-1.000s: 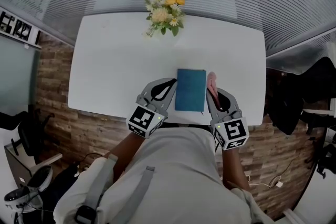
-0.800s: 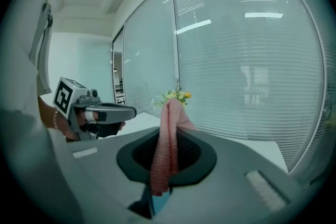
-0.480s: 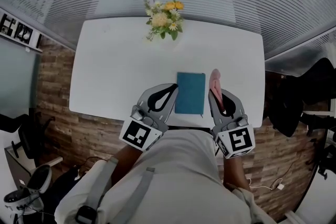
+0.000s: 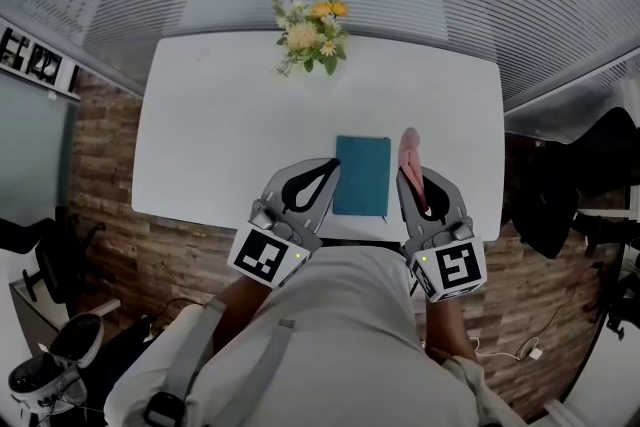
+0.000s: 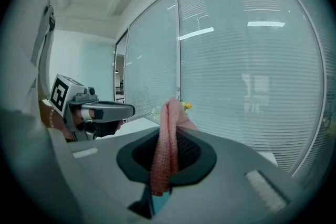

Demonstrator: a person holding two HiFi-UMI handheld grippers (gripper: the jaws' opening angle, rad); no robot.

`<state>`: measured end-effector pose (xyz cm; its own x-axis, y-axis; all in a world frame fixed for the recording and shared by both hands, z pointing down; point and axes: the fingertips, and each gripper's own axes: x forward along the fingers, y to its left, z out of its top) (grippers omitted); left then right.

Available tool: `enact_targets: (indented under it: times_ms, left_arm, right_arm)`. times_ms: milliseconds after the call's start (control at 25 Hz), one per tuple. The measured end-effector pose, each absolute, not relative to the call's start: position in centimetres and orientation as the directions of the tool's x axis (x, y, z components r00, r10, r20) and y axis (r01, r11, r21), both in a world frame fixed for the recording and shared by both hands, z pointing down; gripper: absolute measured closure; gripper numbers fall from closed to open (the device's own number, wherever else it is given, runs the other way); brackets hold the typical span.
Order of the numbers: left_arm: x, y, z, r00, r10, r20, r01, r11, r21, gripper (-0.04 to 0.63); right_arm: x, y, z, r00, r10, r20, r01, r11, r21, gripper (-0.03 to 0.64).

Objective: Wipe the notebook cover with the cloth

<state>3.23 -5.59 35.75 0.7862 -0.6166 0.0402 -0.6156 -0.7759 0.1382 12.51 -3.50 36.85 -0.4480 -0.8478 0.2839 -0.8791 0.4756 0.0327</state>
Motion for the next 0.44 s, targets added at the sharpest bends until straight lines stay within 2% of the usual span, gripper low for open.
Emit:
enact_targets:
  times_ms: [440]
  left_arm:
    - [3.37, -5.43, 35.5, 0.79, -0.612, 0.035, -0.611, -0.781, 0.131, 0.592]
  right_arm:
    - [12.43, -3.36, 36.61, -0.448, -0.849, 0.281, -0.878, 0.477, 0.04, 0.592]
